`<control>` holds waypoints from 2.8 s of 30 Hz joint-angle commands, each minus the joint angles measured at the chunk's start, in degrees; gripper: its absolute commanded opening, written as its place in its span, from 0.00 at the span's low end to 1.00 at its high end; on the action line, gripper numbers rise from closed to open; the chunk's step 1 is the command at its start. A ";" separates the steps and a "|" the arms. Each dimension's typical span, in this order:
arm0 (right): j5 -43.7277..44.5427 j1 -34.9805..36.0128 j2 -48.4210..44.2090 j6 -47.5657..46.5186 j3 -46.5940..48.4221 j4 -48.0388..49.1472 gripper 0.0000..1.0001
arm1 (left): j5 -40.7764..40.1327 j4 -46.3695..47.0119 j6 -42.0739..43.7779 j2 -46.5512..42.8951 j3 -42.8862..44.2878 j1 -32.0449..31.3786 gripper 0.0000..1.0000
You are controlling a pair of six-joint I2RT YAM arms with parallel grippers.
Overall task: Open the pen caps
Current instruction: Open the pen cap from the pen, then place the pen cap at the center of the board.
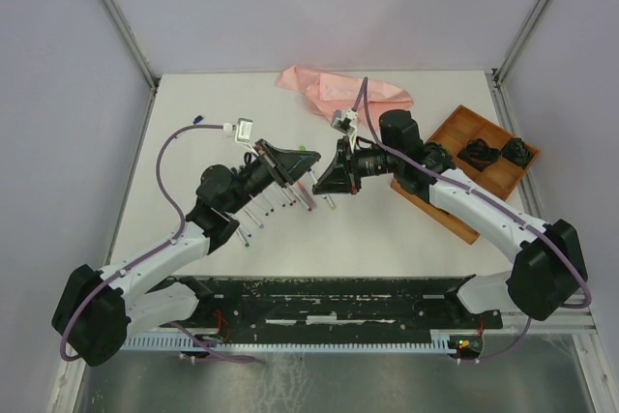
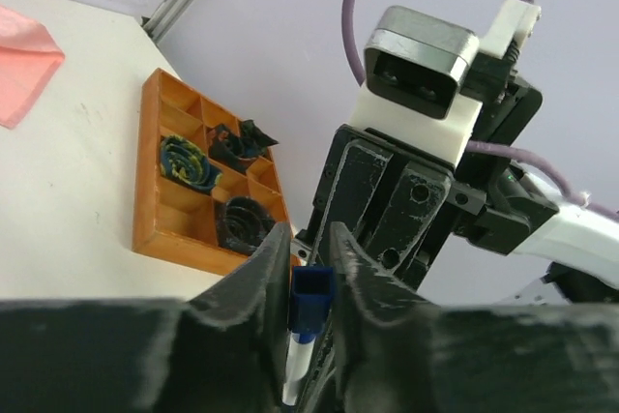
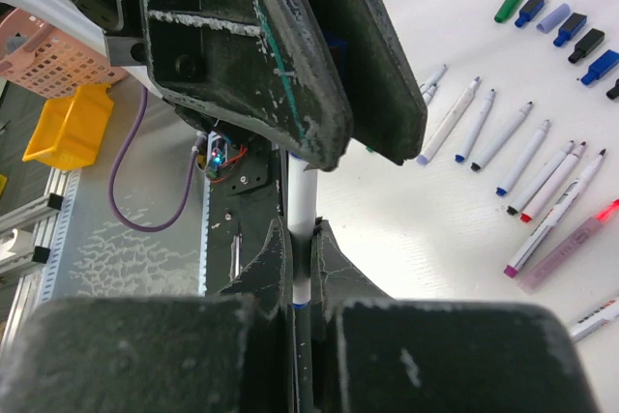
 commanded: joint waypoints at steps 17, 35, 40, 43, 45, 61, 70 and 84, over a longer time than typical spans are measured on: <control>-3.08 0.03 10.30 5.38 3.89 3.28 0.00 | -6.31 -6.35 8.57 6.19 25.99 19.00 0.03; 34.17 -6.13 23.98 -5.05 14.59 -20.85 0.00 | -15.23 -33.68 4.63 31.96 32.57 12.79 0.03; 37.49 -6.55 28.19 -3.56 15.96 -21.97 0.00 | -30.00 -54.98 7.10 44.42 47.95 6.12 0.03; 37.51 -6.67 30.51 -2.65 17.10 -23.17 0.01 | -33.53 -60.72 7.41 50.24 54.11 4.47 0.03; 37.46 -6.88 31.38 -1.96 17.39 -23.36 0.01 | -34.60 -62.76 7.39 53.80 57.56 3.79 0.03; 32.43 -8.09 35.68 3.05 16.60 -20.49 0.12 | -35.40 -68.96 8.59 67.35 71.46 3.11 0.07; 32.79 -8.06 37.06 3.24 16.85 -20.31 0.19 | -34.38 -68.90 8.29 69.46 71.99 3.22 0.16; 33.40 -8.06 37.42 2.44 17.86 -22.15 0.28 | -33.49 -68.92 7.83 70.39 72.29 3.38 0.32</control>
